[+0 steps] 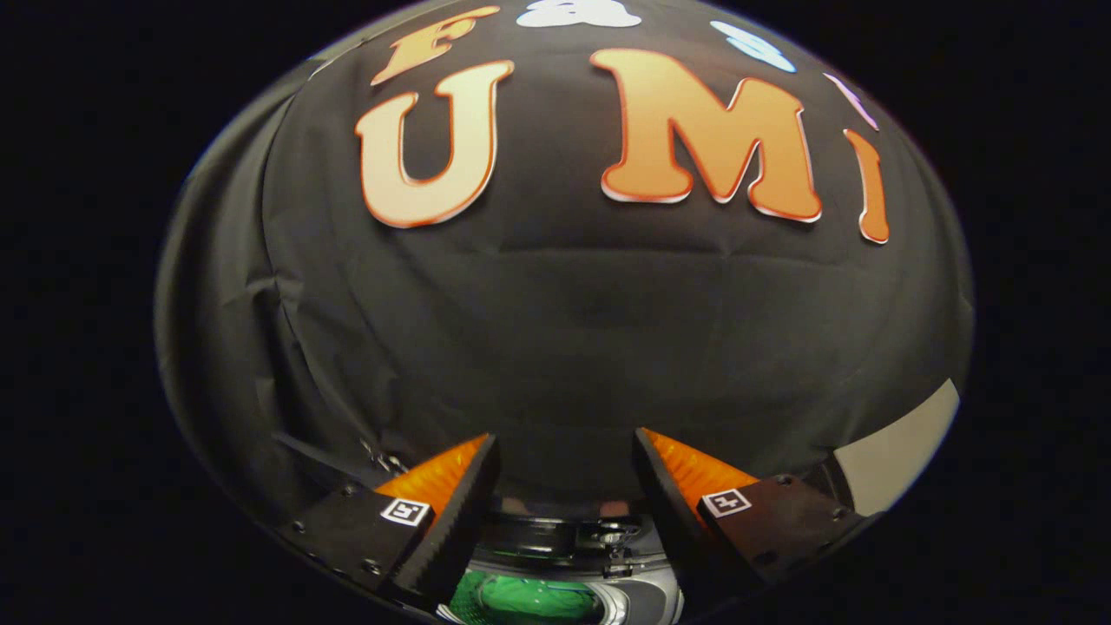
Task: Put the clothes into the washing machine and then close the washing machine lid.
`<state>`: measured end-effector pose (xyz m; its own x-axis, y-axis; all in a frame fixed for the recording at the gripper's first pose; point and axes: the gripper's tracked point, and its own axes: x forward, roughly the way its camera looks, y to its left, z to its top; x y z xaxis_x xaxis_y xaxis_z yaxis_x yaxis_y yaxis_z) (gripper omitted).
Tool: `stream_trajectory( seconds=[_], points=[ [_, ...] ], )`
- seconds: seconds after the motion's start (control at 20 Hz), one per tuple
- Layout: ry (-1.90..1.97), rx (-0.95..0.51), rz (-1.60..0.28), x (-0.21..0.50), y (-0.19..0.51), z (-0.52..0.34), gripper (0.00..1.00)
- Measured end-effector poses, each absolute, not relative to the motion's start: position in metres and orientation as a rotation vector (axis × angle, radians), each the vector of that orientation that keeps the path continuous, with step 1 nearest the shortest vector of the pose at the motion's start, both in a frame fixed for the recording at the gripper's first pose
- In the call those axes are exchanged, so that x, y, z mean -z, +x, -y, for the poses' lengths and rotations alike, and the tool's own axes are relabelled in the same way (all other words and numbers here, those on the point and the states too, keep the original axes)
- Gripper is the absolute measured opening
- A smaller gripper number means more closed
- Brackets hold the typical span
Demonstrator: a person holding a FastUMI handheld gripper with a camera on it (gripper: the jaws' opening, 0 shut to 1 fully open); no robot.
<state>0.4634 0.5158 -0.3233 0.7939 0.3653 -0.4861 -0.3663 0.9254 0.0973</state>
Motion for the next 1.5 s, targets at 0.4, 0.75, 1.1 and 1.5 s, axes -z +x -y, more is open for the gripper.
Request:
stream_trajectory(
  seconds=[0.4, 0.75, 1.1, 1.5],
  points=[
    [-0.005, -0.377, -0.430, 0.326, 0.466, -0.515, 0.99],
    [-0.003, -0.369, -0.365, 0.318, 0.427, -0.501, 0.99],
    [-0.002, -0.366, -0.332, 0.316, 0.390, -0.494, 0.99],
    [-0.004, -0.379, -0.294, 0.326, 0.340, -0.480, 0.98]
  ],
)
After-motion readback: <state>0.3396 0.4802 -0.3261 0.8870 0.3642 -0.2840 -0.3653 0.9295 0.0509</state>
